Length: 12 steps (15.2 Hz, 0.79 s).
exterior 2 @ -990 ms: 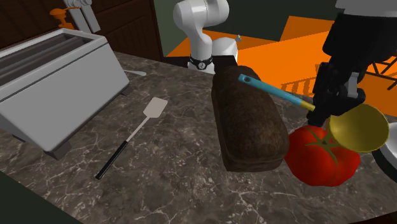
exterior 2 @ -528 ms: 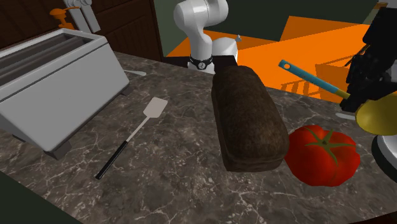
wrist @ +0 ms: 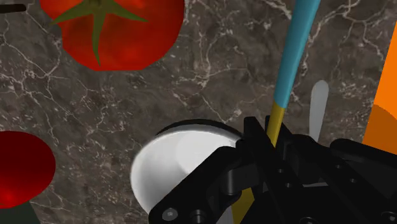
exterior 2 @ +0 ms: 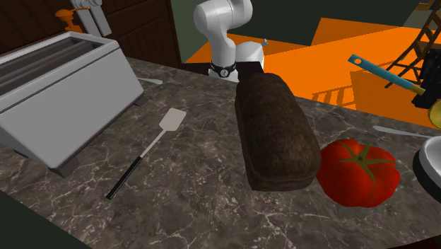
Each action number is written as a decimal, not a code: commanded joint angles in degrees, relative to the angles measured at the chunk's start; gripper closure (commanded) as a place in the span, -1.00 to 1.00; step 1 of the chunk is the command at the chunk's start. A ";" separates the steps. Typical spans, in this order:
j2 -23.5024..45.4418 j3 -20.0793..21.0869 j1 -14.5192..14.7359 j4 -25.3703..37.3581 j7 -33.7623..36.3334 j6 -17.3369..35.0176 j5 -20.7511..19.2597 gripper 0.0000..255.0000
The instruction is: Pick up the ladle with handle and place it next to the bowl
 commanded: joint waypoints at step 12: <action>13.13 4.44 10.53 18.72 14.68 -7.95 -4.57 1.00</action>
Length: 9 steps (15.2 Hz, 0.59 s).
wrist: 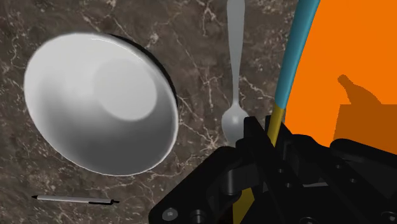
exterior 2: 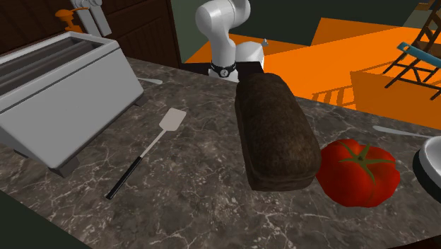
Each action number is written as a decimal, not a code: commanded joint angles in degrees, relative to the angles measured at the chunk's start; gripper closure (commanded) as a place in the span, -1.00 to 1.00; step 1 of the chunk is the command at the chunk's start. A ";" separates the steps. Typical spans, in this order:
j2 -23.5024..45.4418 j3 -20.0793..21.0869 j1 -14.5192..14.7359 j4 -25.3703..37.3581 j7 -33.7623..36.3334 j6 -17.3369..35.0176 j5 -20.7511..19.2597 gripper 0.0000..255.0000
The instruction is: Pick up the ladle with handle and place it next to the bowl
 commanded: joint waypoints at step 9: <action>1.81 -0.11 0.47 -4.23 1.97 5.79 -0.93 1.00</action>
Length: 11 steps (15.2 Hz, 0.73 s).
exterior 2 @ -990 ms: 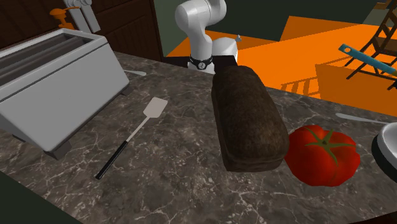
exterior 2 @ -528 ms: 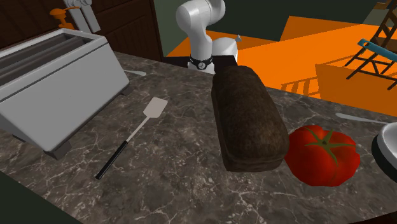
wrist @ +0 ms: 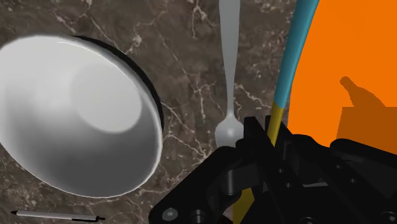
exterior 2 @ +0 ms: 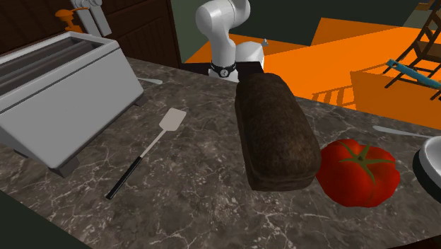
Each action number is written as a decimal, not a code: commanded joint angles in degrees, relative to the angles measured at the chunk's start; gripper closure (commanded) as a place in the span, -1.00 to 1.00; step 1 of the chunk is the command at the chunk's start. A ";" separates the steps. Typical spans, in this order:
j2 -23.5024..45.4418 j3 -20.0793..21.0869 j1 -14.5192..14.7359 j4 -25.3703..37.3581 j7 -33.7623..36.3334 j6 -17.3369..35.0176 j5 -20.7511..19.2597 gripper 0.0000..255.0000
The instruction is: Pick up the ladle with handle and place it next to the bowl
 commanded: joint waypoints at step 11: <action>2.75 -0.51 0.07 -5.17 1.77 7.79 -1.30 1.00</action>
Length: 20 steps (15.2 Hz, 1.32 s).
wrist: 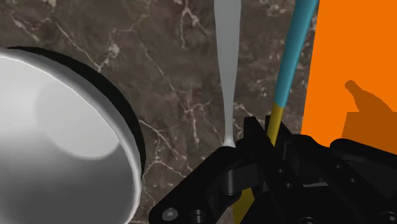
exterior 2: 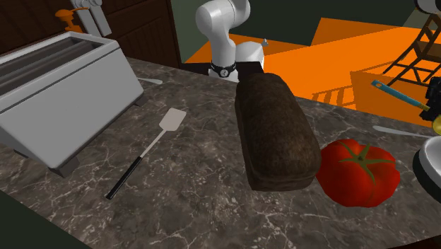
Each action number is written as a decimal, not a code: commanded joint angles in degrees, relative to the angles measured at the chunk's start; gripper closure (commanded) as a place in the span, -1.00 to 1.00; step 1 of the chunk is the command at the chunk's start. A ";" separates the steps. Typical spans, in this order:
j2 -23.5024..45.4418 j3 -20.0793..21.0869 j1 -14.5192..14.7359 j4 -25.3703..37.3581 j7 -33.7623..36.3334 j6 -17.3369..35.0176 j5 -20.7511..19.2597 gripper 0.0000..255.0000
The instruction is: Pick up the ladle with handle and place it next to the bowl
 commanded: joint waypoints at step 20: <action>2.34 -0.46 0.12 -2.52 1.17 4.79 -1.01 -1.00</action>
